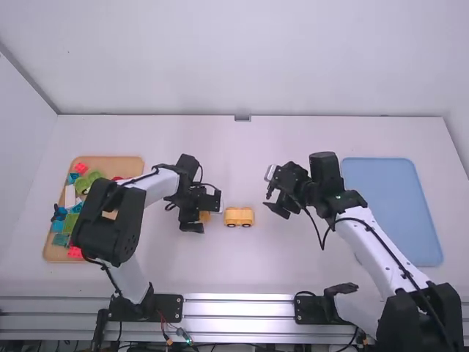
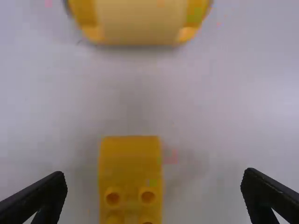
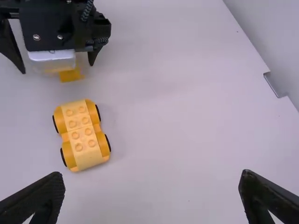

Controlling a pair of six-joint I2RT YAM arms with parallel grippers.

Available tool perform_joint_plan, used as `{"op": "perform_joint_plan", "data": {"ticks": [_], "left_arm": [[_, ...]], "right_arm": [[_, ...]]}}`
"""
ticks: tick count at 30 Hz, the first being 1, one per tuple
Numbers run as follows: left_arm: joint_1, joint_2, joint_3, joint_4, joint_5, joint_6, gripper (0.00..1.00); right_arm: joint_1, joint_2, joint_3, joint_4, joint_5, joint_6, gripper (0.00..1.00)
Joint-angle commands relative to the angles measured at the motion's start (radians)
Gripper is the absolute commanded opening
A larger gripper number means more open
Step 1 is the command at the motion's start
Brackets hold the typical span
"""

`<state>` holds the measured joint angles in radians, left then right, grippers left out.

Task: Assemble lego blocks to make yellow taxi

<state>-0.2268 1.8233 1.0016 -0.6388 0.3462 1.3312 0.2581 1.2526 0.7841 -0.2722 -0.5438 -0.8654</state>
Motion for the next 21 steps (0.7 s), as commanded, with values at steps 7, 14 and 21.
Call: {"op": "perform_joint_plan", "data": {"ticks": [7,14,21], "left_arm": [[0.199,-0.019,-0.015,-0.013,0.465,0.364,0.99],[0.343,-0.018,-0.091,0.151,0.584,0.195,0.99],[0.359,0.003,-0.178,0.247,0.581,0.184,0.99]], "right_arm": [[-0.002,-0.011,0.015,0.0,-0.013,0.001,0.99],[-0.002,-0.011,0.015,0.002,-0.005,0.001,0.98],[-0.001,-0.011,0.015,0.002,-0.006,0.001,0.99]]}}
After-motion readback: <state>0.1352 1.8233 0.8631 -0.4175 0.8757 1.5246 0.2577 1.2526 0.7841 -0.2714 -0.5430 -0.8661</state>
